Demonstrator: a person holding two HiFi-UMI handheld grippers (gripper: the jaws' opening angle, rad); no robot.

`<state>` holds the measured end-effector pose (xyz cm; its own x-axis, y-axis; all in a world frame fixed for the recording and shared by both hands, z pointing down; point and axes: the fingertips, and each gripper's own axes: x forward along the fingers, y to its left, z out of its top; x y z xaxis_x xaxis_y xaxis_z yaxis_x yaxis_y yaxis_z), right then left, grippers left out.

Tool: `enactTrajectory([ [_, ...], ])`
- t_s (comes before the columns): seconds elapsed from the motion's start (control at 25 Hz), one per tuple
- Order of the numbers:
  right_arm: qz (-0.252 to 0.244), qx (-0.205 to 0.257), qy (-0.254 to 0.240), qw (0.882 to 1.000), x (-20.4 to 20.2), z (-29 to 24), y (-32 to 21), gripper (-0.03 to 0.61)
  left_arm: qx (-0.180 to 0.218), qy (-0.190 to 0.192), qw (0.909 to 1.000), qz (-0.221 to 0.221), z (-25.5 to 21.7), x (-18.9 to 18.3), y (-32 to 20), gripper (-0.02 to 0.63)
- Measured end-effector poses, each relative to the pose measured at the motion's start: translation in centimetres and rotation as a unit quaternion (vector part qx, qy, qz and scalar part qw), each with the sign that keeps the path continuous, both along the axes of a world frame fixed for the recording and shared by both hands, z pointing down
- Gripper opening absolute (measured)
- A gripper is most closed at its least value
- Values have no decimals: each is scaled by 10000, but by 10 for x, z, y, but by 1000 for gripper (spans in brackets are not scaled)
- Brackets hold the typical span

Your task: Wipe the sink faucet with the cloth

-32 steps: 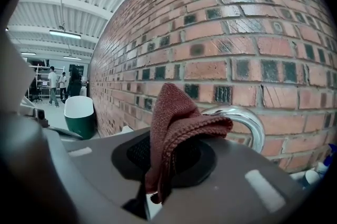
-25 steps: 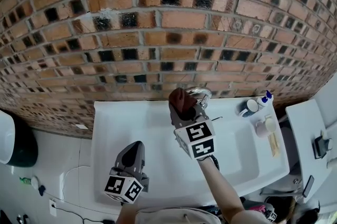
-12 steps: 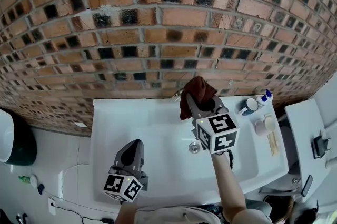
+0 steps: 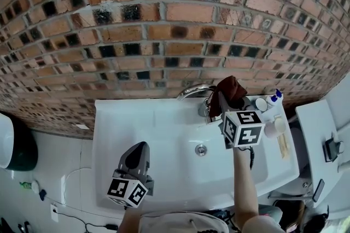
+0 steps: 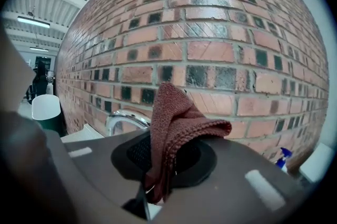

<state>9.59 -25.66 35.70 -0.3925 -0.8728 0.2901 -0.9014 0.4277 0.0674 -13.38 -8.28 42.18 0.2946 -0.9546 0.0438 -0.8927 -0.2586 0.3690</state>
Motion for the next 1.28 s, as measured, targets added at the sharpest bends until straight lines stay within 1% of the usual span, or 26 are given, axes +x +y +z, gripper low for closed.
enactTrajectory([
  [0.08, 128, -21, 12, 9999, 9, 14, -7, 49, -23, -9, 10000, 24, 1, 1, -1, 6],
  [0.12, 198, -89, 93, 9997, 12, 25, -11, 48, -10, -2, 10000, 38, 3, 2, -1, 6],
  [0.24, 289, -609, 617, 9958, 15, 74, -17, 49, 3, 18, 10000, 62, 4, 5, -3, 6],
  [0.32, 333, -870, 687, 9933, 10, 102, -16, 49, -22, -2, 10000, 66, 4, 6, -2, 6],
  [0.4, 472, -942, 561, 9929, 9, 114, -14, 49, -44, -17, 10000, 24, 3, 3, -2, 6],
  [0.52, 657, -1004, 204, 9926, 10, 121, -12, 48, -83, 8, 9999, -82, 5, -6, -2, 6],
  [0.68, 780, -1080, -162, 9909, 6, 126, -6, 48, -100, 65, 9998, -150, 7, -12, -2, 6],
  [0.84, 805, -1077, -273, 9905, 1, 129, 0, 48, -84, 71, 9999, -87, 7, -6, -2, 6],
  [0.96, 770, -1115, -432, 9898, -5, 130, 4, 48, -65, 61, 9999, -88, 5, -7, -1, 6],
  [1.16, 590, -1153, -435, 9906, -16, 135, 8, 49, -71, 49, 9998, -190, 5, -14, 0, 6],
  [1.28, 322, -1302, -561, 9894, -30, 142, 10, 48, -45, 67, 9997, -236, 6, -17, 0, 6],
])
